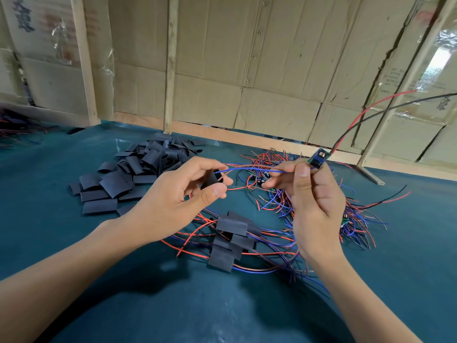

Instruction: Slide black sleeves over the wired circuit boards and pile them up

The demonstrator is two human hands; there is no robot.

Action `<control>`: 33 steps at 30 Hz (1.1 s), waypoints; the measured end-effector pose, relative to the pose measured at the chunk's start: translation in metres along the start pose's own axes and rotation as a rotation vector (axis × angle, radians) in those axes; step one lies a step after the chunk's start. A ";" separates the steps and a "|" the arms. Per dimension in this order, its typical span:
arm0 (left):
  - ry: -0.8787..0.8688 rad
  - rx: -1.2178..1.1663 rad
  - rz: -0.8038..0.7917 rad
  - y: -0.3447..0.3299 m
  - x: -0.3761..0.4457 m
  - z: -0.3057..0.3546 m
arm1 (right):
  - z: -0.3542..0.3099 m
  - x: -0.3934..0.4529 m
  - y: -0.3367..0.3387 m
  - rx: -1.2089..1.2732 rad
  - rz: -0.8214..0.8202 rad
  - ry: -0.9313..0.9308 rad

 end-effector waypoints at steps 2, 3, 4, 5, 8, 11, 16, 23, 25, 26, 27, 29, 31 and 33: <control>-0.005 -0.013 0.001 0.001 0.000 0.000 | 0.001 0.000 0.001 -0.012 0.000 0.008; -0.004 -0.019 -0.004 0.001 0.000 -0.001 | 0.001 0.000 0.002 -0.023 -0.005 0.014; -0.005 -0.019 -0.010 0.002 0.000 -0.002 | 0.001 0.000 0.002 -0.035 -0.011 0.019; -0.009 -0.015 -0.017 0.002 0.000 -0.002 | 0.002 0.000 0.002 -0.048 -0.018 0.024; -0.008 0.003 -0.027 0.001 0.000 -0.003 | 0.002 -0.001 0.001 -0.084 -0.041 0.044; -0.008 0.095 -0.005 0.000 0.001 -0.007 | 0.000 -0.003 0.000 -0.081 -0.078 0.051; -0.133 0.499 0.016 0.004 0.002 -0.002 | 0.003 -0.008 -0.004 -0.014 -0.183 -0.077; -0.213 0.734 -0.059 0.000 0.005 0.022 | 0.014 -0.018 -0.025 0.163 -0.205 -0.397; -0.125 0.585 -0.084 -0.003 0.004 0.022 | 0.016 -0.019 -0.027 0.178 -0.195 -0.459; -0.092 0.540 -0.099 -0.004 0.004 0.021 | 0.016 -0.019 -0.028 0.197 -0.199 -0.491; -0.083 0.535 -0.112 -0.004 0.004 0.020 | 0.014 -0.019 -0.028 0.240 -0.209 -0.526; -0.112 0.573 -0.132 -0.003 0.005 0.017 | 0.008 -0.017 -0.029 0.377 -0.220 -0.613; -0.139 0.633 -0.139 0.000 0.006 0.016 | 0.004 -0.013 -0.029 0.475 -0.154 -0.736; -0.147 0.677 -0.186 0.002 0.006 0.013 | 0.004 -0.010 -0.026 0.507 -0.042 -0.863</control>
Point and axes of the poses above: each hand's wrist, its own x-axis towards the middle knuckle, its own y-axis out of the back of the hand, z = x × y, the point moved 1 cm from there along x, towards the middle knuckle, and after that the axes turned 4 degrees about x, right-handed, at the moved point
